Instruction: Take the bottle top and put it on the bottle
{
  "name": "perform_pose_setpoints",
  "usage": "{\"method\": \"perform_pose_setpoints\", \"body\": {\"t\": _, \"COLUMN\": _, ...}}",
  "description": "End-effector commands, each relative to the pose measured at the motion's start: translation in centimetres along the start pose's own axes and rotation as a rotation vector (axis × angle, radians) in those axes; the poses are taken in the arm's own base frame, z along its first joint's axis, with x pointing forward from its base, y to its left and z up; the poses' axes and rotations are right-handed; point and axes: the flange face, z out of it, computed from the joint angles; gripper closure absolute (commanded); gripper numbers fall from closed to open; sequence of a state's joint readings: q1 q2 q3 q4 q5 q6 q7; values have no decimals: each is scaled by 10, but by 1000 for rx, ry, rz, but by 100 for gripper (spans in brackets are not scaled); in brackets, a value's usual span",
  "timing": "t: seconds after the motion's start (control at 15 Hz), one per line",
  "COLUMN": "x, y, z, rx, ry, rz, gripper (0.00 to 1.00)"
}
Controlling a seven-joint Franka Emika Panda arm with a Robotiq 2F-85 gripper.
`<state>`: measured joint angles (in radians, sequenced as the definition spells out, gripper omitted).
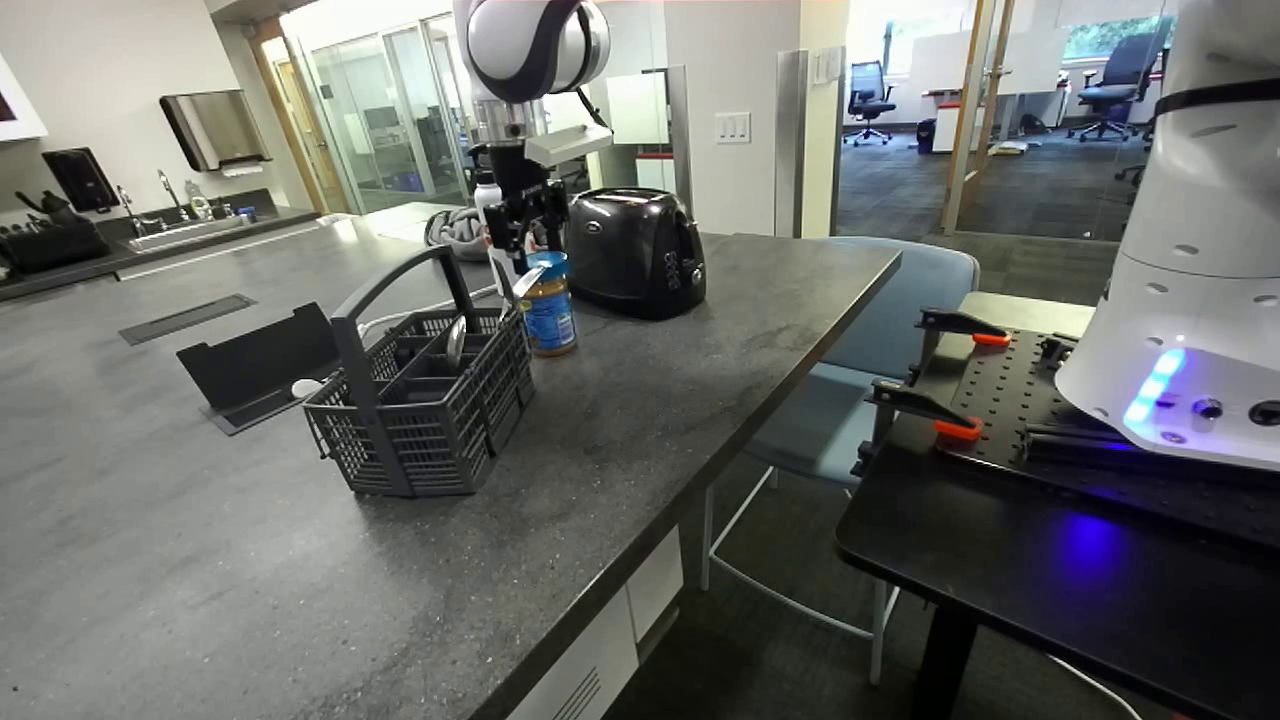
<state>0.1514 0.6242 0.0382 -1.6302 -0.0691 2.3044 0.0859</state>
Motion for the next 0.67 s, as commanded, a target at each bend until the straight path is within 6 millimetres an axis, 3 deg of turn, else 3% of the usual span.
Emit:
{"method": "perform_pose_setpoints", "body": {"t": 0.0, "x": 5, "y": -2, "z": -3, "rx": 7, "ry": -15, "rz": 4, "gripper": 45}}
{"method": "perform_pose_setpoints", "body": {"t": 0.6, "x": 5, "y": -2, "z": -1, "rx": 7, "ry": -11, "rz": 3, "gripper": 45}}
